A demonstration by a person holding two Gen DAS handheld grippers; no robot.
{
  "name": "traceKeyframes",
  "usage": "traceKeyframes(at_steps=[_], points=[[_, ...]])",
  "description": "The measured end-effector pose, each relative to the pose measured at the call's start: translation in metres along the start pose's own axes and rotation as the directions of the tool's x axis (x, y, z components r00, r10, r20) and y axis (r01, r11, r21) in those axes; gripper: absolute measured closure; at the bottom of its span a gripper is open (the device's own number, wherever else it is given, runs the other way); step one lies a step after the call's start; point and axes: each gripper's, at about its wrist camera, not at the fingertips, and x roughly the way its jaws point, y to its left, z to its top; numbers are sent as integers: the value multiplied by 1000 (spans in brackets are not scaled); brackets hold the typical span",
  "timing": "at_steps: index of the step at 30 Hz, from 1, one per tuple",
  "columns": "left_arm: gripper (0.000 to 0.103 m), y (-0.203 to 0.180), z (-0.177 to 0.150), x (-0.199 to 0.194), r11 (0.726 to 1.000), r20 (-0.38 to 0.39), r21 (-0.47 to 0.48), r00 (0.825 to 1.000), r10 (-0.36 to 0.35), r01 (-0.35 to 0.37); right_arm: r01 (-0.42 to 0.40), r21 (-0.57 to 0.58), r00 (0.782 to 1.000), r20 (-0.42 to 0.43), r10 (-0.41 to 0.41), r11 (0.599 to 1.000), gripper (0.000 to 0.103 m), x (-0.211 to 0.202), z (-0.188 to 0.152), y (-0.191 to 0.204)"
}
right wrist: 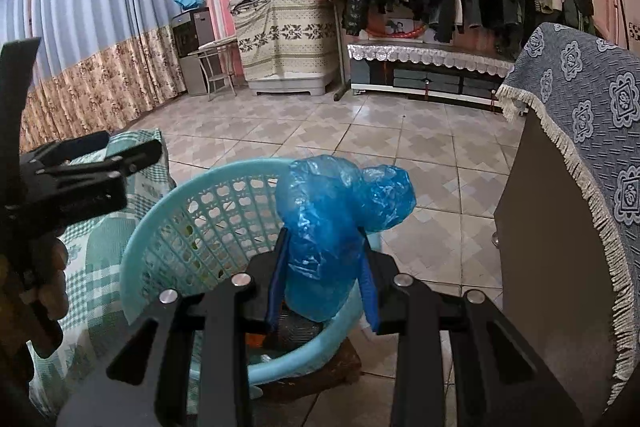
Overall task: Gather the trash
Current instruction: 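Open the left tool to drop the brown paper while the right tool drops the blue bag, then move both tools back over the table toward the orange peel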
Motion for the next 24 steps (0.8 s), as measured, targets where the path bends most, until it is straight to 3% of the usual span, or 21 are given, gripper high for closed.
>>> traceKeyframes(at_steps=[13,14,16,17,18,24], points=[[5,77,-16,-55,982,20,-103,986,163,-160,-61,-63,997,-42,58,996,69,38,8,60],[5,84,-20,-62,979,19,-120,986,168,-165,-63,-65,997,-49,59,996,66,42,7,60],[5,93,-27,-71,975,13,-138,984,176,-173,-42,-69,998,-55,39,997,49,46,6,65],[5,97,-31,-75,974,12,-138,983,185,-181,-33,-69,998,-56,29,997,33,47,6,65],[5,99,-33,-79,972,11,-136,980,197,-194,-22,-73,998,-59,18,997,26,47,5,68],[5,127,-48,-102,955,-10,-195,974,225,-222,40,-109,997,-59,-46,993,10,43,5,74]])
